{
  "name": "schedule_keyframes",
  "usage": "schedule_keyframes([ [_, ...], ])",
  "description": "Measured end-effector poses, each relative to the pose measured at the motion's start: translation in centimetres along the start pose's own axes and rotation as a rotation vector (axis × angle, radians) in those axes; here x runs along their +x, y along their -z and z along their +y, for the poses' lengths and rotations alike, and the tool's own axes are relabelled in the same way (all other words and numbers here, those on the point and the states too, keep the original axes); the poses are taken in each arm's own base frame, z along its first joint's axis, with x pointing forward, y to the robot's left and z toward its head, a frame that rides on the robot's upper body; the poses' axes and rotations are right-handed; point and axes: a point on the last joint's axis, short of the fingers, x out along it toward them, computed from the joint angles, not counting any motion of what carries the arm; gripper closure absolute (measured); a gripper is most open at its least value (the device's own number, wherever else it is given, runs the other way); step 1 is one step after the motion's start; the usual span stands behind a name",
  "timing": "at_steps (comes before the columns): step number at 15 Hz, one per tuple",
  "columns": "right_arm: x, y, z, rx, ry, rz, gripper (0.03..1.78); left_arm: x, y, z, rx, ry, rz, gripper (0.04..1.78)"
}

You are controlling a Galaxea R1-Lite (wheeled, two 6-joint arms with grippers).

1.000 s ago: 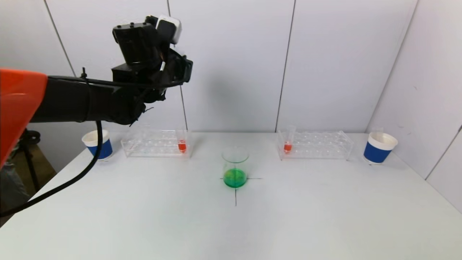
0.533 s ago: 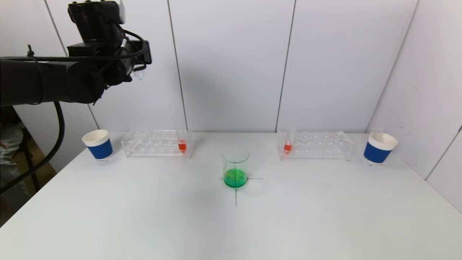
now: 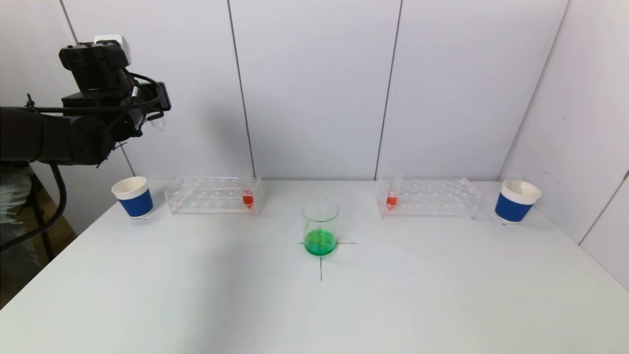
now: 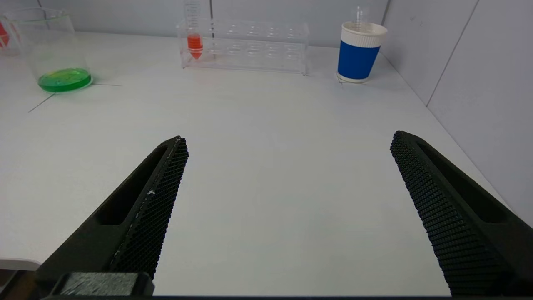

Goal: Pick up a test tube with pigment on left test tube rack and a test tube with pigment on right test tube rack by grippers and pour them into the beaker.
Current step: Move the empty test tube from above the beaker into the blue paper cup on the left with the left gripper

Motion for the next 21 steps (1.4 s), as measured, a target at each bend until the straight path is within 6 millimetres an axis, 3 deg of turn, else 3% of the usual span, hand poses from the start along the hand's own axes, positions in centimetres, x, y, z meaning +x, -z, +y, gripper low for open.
schedule_keyframes([
  [10, 0.0, 0.0, 0.0, 0.000, 0.000, 0.000, 0.04, 3.7, 7.2, 4.6, 0.017, -0.134, 0.030, 1.40],
  [17, 0.0, 0.0, 0.0, 0.000, 0.000, 0.000, 0.04, 5.0, 9.2, 7.7, 0.025, -0.206, 0.045, 1.40],
  [21, 0.0, 0.0, 0.0, 0.000, 0.000, 0.000, 0.04, 5.0, 10.4, 8.2, 0.034, -0.217, 0.068, 1.40],
])
